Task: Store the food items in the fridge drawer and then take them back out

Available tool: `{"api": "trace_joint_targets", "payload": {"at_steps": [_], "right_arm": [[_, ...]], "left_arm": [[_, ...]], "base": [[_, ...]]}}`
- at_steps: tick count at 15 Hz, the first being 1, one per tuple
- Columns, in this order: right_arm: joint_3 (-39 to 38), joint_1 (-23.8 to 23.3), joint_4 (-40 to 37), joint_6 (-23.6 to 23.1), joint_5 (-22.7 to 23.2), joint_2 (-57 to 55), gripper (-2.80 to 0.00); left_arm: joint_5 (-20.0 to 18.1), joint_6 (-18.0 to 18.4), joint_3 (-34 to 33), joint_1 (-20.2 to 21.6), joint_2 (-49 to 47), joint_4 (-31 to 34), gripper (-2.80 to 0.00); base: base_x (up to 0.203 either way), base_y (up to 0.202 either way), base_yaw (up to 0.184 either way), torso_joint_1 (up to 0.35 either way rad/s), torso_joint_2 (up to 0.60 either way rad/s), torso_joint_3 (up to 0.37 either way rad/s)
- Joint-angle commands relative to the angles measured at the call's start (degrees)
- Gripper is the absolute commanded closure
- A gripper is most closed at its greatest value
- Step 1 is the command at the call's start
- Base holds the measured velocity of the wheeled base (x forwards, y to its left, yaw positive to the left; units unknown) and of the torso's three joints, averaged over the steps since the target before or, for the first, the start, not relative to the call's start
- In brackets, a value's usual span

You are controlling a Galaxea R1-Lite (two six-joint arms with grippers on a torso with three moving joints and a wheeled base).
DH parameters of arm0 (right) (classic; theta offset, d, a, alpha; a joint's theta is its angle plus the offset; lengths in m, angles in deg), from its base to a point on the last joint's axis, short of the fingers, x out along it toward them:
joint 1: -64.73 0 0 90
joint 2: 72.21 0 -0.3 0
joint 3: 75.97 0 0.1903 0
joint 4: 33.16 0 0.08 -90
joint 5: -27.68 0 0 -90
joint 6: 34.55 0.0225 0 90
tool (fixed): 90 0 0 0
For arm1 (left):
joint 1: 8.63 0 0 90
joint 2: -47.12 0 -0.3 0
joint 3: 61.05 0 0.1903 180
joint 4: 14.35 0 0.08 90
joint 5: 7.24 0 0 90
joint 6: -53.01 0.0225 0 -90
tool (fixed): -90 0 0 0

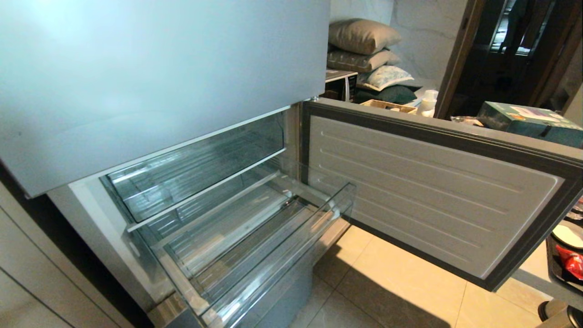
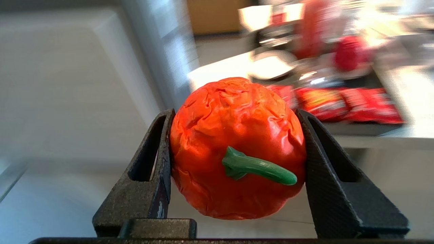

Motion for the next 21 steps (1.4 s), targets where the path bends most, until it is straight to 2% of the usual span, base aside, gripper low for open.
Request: {"api": "trace_joint_targets", "payload": {"at_steps": [1,2,4,7,14,18,21], "right_arm": [[1.12,-12.0,10.28,0.26,2.34,-16.52,0.0],[1.6,-15.3,13.94,0.36,4.12,-20.12,0.0],[2.48,-19.05,19.23,0.57,6.01,-27.54,0.0],[4.13,-22.83,27.02,0.8,7.08,-37.5,0.0],[13.73,-24.04,29.77,1.47,11.13,-55.03,0.0],[21.87,-23.94,39.14,1.14,11.8,-68.74,0.0],[27.97,-23.92,40.73,0.87,13.97,-76.11,0.0]], "left_arm": [[0.01,-0.01,-0.09,0.03,-0.09,-0.02,0.0],[0.01,-0.01,-0.09,0.03,-0.09,-0.02,0.0],[0.01,-0.01,-0.09,0.03,-0.09,-0.02,0.0],[0.01,-0.01,-0.09,0.03,-0.09,-0.02,0.0],[0.01,-0.01,-0.09,0.03,-0.09,-0.02,0.0],[0.01,-0.01,-0.09,0.03,-0.09,-0.02,0.0],[0.01,-0.01,-0.09,0.03,-0.09,-0.02,0.0]], "base": [[0.0,0.0,0.0,0.0,0.0,0.0],[0.0,0.0,0.0,0.0,0.0,0.0],[0.0,0.0,0.0,0.0,0.0,0.0],[0.0,0.0,0.0,0.0,0.0,0.0],[0.0,0.0,0.0,0.0,0.0,0.0],[0.0,0.0,0.0,0.0,0.0,0.0],[0.0,0.0,0.0,0.0,0.0,0.0]]}}
